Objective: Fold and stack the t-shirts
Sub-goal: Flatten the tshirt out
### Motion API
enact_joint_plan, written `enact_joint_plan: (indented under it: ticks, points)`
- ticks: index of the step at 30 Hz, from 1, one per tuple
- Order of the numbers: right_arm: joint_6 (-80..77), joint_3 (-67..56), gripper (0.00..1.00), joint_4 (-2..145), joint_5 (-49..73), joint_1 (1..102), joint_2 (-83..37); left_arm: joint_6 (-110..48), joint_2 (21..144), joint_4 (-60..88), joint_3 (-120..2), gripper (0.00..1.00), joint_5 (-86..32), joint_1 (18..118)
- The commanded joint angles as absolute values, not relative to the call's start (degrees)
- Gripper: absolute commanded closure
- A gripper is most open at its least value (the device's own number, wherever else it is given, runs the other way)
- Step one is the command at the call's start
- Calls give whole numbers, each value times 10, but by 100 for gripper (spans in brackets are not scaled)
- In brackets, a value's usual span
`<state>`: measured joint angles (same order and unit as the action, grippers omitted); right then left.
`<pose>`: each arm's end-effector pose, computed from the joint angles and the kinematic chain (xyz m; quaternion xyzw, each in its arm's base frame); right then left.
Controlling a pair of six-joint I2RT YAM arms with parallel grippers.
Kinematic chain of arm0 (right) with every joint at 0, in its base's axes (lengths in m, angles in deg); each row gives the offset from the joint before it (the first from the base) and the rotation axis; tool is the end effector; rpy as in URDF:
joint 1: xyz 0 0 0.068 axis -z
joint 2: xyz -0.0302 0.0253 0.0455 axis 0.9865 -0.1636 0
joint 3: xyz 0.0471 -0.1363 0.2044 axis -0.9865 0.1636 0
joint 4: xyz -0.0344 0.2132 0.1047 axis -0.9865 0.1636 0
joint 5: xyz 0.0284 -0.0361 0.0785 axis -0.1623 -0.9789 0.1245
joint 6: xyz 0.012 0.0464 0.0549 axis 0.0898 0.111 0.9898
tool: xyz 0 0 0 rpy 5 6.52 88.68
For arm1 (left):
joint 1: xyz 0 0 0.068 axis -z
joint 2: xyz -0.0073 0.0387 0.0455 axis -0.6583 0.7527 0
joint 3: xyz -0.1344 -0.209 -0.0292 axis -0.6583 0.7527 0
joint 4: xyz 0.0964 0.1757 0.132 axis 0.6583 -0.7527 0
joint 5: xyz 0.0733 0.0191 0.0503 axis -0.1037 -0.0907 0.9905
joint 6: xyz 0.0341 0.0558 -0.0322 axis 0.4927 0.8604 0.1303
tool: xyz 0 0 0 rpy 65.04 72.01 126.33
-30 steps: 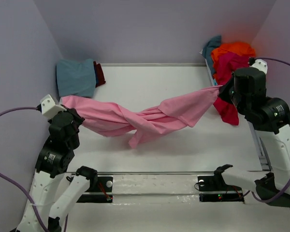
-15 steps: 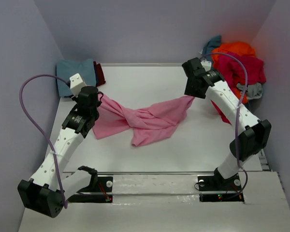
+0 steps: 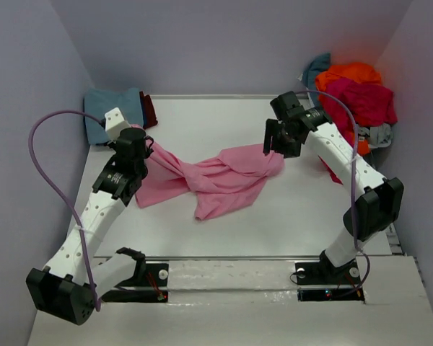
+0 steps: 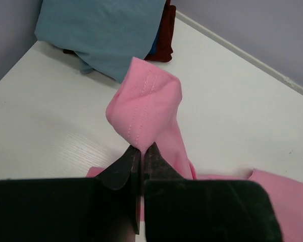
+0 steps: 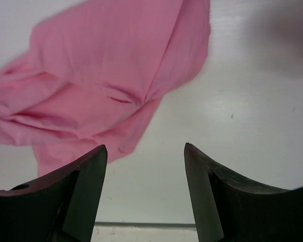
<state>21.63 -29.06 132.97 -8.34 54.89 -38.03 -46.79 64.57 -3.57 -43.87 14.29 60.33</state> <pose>0.3057 0.1328 0.3098 0.0621 0.9567 0.0311 0.2828 0.2315 -0.0454 0.3384 -0.2284 0.7521 -0.0194 0.6178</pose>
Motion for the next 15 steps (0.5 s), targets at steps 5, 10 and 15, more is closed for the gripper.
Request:
enact_joint_plan:
  ticks: [5,10,15]
  points:
    - [219,-114,37,1321,36,512,-344,-471,673,-1,-437,94,143,606]
    - [228,-71,38,1281,87,479,-363,-462,712,-4,-455,94,140,606]
    - [242,-79,38,1269,79,428,-397,-460,740,3,-462,94,130,606]
